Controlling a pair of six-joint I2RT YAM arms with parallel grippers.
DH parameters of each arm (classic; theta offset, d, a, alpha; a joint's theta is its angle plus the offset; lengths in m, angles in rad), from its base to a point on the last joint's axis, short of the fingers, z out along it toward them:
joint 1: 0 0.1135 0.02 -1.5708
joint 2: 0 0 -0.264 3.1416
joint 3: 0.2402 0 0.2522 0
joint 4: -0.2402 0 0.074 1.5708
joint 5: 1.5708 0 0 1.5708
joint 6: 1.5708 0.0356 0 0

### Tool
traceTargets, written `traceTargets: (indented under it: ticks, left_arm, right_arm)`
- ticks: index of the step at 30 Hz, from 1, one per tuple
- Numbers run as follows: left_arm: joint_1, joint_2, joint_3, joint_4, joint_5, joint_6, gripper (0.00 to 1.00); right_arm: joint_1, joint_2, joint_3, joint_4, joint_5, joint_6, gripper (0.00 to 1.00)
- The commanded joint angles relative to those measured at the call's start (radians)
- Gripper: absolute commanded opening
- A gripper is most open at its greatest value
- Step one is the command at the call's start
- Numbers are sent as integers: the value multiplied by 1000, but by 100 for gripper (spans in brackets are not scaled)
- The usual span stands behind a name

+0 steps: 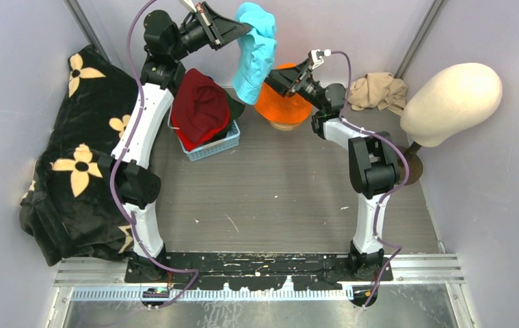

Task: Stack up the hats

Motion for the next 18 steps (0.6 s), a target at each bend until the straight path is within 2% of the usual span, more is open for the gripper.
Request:
traceTargets:
  ticks: [1, 10, 14, 18]
  left_arm:
    - [7, -13, 64, 115, 33, -52, 0]
    - [9, -4, 46, 162, 31, -88, 0]
    - [10, -2, 41, 165, 30, -88, 0]
    - [12, -1, 33, 175, 30, -94, 0]
  right_arm:
    - [15, 24, 74, 187, 1, 127, 87]
    - [46, 103, 155, 251, 12, 214, 80]
    - [55, 125, 176, 271, 24, 244, 72]
    - [58, 133, 181, 273, 28, 254, 58]
